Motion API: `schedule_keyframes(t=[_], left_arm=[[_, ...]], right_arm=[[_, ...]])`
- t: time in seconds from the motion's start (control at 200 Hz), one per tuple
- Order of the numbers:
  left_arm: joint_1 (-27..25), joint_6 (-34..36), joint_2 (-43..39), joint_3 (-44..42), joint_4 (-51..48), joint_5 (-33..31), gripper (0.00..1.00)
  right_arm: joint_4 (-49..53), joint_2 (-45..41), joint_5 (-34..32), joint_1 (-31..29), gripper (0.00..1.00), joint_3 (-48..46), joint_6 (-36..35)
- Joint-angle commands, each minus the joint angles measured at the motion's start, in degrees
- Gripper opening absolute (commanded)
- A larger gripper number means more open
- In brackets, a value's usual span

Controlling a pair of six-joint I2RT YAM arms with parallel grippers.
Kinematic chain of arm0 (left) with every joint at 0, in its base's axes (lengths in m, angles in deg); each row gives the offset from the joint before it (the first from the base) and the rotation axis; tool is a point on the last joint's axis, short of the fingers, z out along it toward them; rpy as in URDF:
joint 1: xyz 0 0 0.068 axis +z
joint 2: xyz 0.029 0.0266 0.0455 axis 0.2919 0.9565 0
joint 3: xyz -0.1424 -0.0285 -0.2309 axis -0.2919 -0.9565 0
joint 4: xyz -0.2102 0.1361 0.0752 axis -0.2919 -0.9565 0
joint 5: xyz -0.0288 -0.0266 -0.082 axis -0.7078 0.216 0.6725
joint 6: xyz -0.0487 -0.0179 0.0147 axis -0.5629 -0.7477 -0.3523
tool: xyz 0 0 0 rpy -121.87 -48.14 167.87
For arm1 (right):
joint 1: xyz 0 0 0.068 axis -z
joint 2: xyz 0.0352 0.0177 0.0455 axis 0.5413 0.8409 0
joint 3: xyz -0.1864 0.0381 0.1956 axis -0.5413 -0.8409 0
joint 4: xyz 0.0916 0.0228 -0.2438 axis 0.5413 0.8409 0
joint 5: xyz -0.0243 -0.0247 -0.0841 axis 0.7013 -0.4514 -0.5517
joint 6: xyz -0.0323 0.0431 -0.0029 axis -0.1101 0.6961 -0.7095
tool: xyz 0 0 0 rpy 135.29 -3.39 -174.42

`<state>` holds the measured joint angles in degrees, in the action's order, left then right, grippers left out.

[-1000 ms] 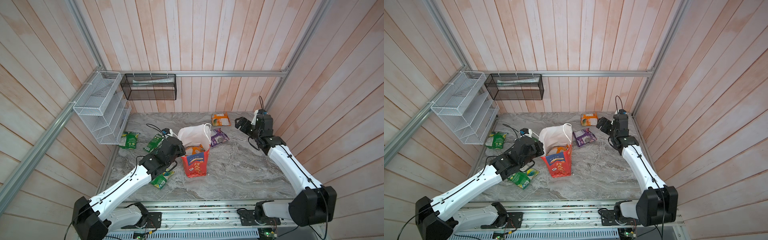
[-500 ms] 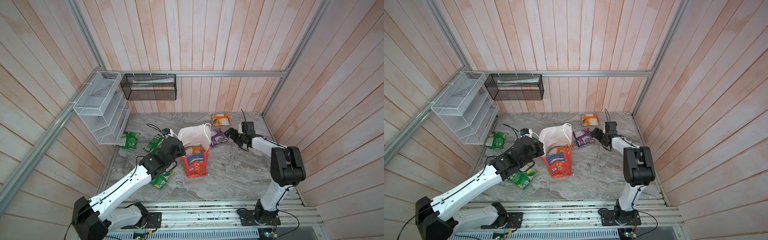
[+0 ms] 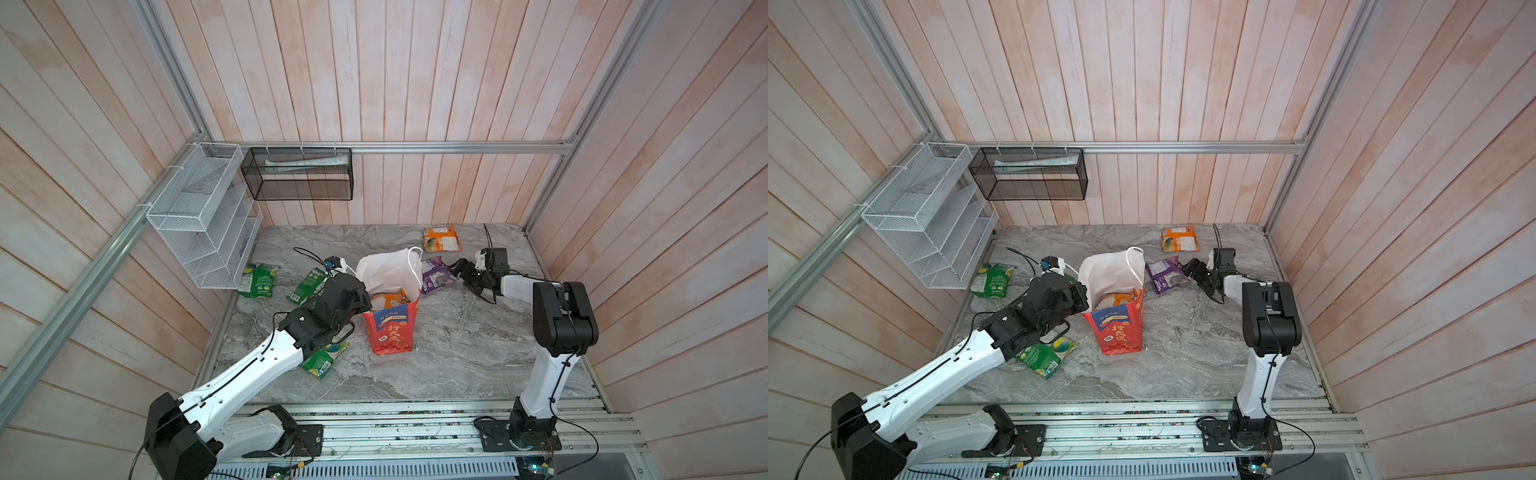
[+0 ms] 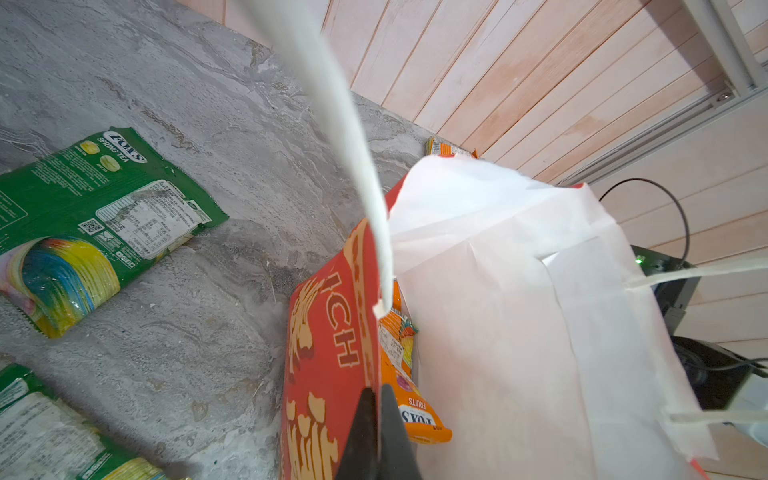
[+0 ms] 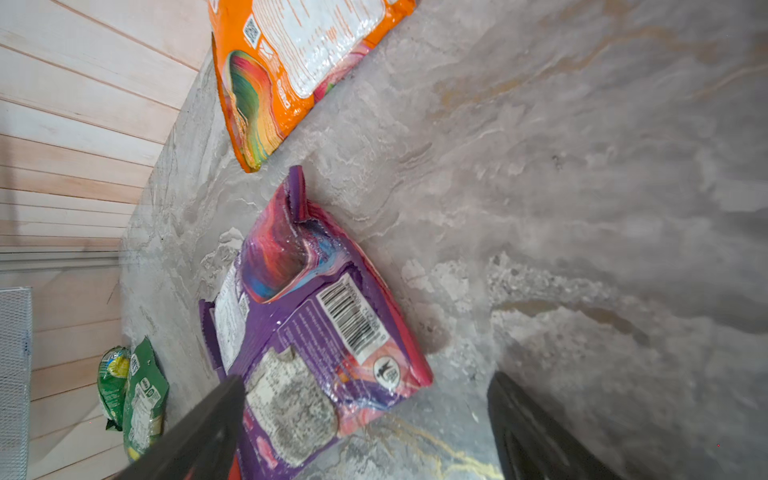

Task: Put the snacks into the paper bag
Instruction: 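Lower the open right gripper onto the purple packet's edge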

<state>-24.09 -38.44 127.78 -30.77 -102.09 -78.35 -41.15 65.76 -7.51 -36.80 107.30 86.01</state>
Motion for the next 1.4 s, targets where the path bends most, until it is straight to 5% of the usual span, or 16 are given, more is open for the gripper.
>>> schedule_keyframes(t=[0.0,0.385,0.83,1.16,1.396], left_arm=[[-0.2,1.2,0.6,0.5,0.7,0.0,0.0],[-0.2,1.0,0.4,0.2,0.7,-0.1,0.0],[-0.2,1.0,0.2,0.2,0.8,-0.1,0.0],[-0.2,1.1,0.1,0.3,0.7,-0.3,0.0],[-0.2,1.2,0.1,0.2,0.8,-0.4,0.0]], right_arm=[[-0.8,2.8,1.2,0.0,0.91,1.6,0.2],[-2.0,6.0,3.4,-0.9,0.88,3.2,-0.2],[-4.8,11.3,6.7,-1.5,0.73,4.6,1.6],[-2.8,15.2,3.7,-1.8,0.44,6.6,2.2],[-5.5,15.1,4.7,-1.8,0.13,5.6,2.7]])
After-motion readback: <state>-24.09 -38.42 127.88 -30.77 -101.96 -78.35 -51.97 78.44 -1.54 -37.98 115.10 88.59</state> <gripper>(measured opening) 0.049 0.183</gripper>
